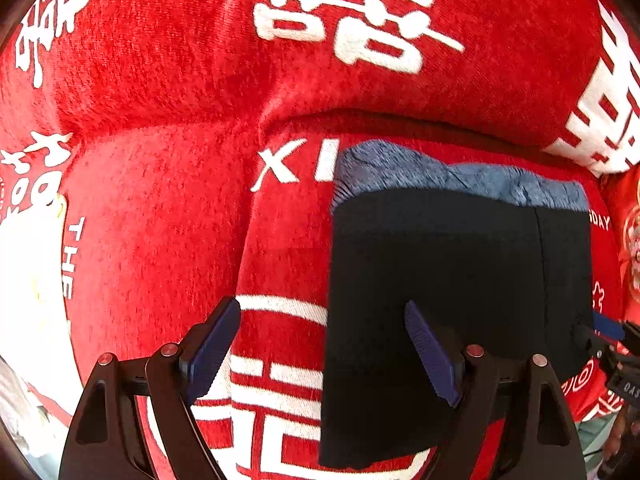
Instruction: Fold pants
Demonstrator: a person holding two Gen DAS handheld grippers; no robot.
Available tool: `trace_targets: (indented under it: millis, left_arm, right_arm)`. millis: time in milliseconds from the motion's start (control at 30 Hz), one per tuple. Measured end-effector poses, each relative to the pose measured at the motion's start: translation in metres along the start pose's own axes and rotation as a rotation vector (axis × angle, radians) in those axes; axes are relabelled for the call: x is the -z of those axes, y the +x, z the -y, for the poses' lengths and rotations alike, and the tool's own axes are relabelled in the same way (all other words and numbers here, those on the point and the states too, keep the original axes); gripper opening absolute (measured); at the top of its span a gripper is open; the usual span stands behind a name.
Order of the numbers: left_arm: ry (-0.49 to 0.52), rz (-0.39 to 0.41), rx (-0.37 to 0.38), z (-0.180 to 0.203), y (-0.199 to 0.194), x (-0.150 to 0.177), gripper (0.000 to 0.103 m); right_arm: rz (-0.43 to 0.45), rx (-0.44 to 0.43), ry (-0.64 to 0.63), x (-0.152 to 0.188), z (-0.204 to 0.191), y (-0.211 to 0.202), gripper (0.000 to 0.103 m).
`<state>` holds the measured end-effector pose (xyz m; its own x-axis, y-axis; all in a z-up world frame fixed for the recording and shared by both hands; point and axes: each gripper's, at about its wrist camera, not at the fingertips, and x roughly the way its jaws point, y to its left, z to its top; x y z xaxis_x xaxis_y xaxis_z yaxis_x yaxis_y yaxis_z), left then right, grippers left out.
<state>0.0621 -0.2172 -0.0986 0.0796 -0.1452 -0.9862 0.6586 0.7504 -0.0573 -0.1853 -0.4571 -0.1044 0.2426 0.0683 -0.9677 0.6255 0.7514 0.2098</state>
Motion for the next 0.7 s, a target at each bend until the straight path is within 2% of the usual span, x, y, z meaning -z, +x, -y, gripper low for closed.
trace_targets:
  millis: [233, 400, 567, 700]
  left_arm:
    - [-0.057, -0.020, 0.067, -0.016, 0.001, -0.011, 0.085]
    - [-0.047, -0.071, 0.124, -0.013, 0.010, -0.010, 0.085]
    - [-0.098, -0.132, 0.246, -0.017, 0.027, -0.011, 0.085]
    - [-0.034, -0.114, 0.263, -0.017, 0.026, -0.016, 0.085]
  right_arm:
    - [0.022, -0.052, 0.056, 0.000, 0.021, -0.008, 0.063]
    - [0.016, -0.176, 0.186, -0.005, 0.054, -0.005, 0.064]
    - [-0.026, -0.265, 0.241, -0.008, 0.072, 0.009, 0.067]
    - [-0.051, -0.327, 0.226, -0.012, 0.079, 0.018, 0.073]
